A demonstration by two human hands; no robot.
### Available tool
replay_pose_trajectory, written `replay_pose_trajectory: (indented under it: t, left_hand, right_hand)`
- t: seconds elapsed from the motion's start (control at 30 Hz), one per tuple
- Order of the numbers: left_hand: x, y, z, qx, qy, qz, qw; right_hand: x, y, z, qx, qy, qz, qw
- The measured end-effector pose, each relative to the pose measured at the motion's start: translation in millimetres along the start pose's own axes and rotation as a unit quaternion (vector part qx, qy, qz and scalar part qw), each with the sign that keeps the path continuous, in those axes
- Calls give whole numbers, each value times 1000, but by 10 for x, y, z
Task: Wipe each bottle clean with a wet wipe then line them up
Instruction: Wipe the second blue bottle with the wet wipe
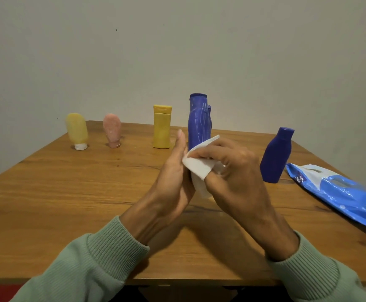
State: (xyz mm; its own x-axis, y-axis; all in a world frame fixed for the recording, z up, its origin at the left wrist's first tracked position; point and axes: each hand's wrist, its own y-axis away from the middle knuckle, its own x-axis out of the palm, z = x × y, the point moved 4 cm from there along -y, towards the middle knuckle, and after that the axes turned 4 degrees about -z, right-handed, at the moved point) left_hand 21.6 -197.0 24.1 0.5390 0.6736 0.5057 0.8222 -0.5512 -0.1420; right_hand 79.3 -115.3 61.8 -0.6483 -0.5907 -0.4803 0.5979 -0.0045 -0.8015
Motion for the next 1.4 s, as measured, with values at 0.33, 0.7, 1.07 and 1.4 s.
replay_pose_trajectory:
  t: [0.33,0.7,1.07,1.4]
  left_hand:
    - [59,25,116,10,-83,2,997]
    - [84,43,77,-27,46,-25,998]
    - [18,-16,19,-69,132,-17,989]
    - [24,-18,19,-76,144,-8,987]
  right_hand:
    - [-113,-181,-35,16,12,-94,995]
    - [-215,-123,-83,41,-47,68,996]
    - [-241,-135,-135,52,-42,84,994]
    - [-234,-143,-263,128,-112,58,984]
